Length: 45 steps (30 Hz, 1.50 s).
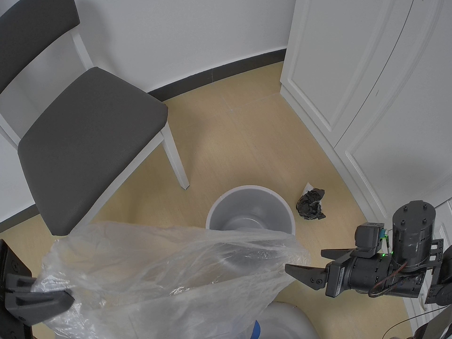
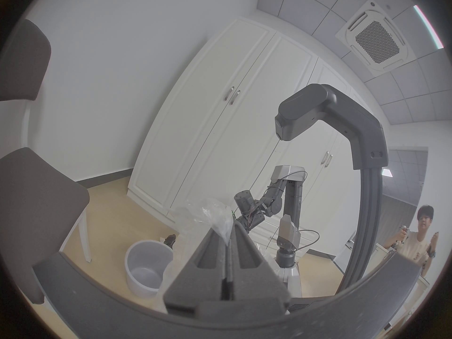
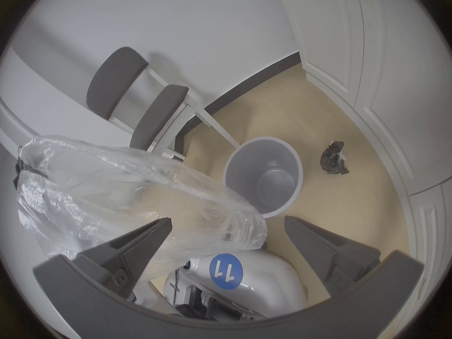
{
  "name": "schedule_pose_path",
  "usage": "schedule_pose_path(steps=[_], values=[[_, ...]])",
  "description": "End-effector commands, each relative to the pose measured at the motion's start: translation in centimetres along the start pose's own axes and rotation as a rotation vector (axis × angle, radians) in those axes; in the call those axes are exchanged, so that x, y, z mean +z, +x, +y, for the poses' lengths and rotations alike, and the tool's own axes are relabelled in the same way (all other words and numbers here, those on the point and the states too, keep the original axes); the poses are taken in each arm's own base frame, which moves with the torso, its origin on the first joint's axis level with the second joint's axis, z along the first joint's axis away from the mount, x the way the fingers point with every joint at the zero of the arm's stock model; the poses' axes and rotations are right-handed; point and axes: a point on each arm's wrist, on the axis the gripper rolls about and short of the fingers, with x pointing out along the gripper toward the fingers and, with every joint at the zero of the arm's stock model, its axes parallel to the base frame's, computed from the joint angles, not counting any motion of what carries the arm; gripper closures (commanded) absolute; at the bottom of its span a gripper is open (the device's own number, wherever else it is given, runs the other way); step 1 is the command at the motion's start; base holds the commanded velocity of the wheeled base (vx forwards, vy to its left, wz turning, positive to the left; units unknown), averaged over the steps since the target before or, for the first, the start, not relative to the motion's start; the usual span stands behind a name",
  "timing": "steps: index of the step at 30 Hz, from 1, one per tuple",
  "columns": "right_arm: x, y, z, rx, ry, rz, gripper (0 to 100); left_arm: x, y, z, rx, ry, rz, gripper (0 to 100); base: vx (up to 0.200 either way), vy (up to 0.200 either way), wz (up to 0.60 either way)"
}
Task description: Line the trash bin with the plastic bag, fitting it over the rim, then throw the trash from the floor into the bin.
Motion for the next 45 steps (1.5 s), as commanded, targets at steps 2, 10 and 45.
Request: schedule_pose_path(steps=[2, 10, 45], values=[[-1.3, 1.8, -0.5, -0.03, 0.014, 0.07, 0, 0.1, -0.2, -0.1, -0.009, 0.003, -0.011, 100, 0.0, 0.0, 0.0], [-1.8, 2.8, -0.7, -0.029, 0.033, 0.07, 0, 0.3, -0.6, -0.2, -0.038, 0.008, -0.031, 100, 0.0, 0.0, 0.0], [2.2, 3.7, -1.7, 0.056, -0.031, -0.228, 0, -0.3, -0.5, -0.2, -0.07, -0.006, -0.004, 100, 0.0, 0.0, 0.0]])
